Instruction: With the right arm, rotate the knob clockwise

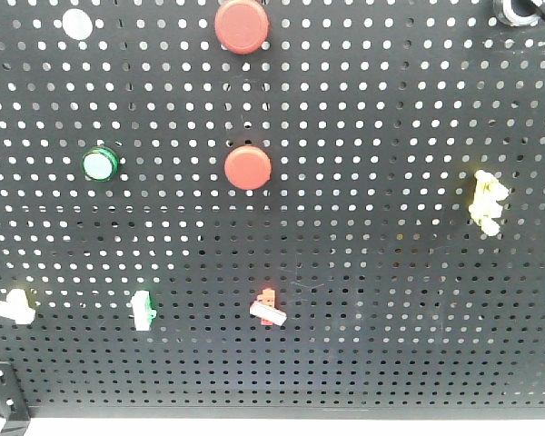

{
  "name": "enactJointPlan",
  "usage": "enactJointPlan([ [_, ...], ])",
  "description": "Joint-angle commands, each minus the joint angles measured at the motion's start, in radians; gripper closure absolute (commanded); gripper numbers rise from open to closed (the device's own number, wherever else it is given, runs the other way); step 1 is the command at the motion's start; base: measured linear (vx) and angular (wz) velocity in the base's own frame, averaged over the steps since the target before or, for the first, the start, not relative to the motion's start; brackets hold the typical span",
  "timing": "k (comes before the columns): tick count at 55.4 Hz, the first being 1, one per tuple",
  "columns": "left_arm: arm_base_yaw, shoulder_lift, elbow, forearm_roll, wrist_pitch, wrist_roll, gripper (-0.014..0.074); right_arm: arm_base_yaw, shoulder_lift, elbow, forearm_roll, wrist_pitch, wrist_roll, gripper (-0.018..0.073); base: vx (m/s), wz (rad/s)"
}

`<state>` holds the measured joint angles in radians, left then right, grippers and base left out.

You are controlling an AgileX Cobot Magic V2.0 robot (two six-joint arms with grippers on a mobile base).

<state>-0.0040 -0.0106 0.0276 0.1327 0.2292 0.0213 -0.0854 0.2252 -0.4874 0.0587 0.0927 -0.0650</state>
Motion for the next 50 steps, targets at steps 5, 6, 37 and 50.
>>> enactJointPlan([
  [5,-0.002,-0.016,0.027,-0.008,-0.078,-0.001,0.0603,-0.006,0.106,-0.077,-0.008,-0.054,-0.01,0.0435,0.0,0.0],
  [6,-0.002,-0.016,0.027,-0.008,-0.078,-0.001,0.0603,-0.006,0.111,-0.077,-0.008,-0.054,-0.01,0.0423,0.0,0.0],
  [37,-0.002,-0.016,0.027,-0.008,-0.078,-0.001,0.0603,-0.006,0.245,-0.129,-0.164,-0.213,-0.069,0.0184,0.0,0.0],
  [50,-0.002,-0.016,0.027,-0.008,-0.078,-0.001,0.0603,-0.006,0.442,-0.357,-0.403,-0.213,-0.057,0.0184,0.0,0.0],
])
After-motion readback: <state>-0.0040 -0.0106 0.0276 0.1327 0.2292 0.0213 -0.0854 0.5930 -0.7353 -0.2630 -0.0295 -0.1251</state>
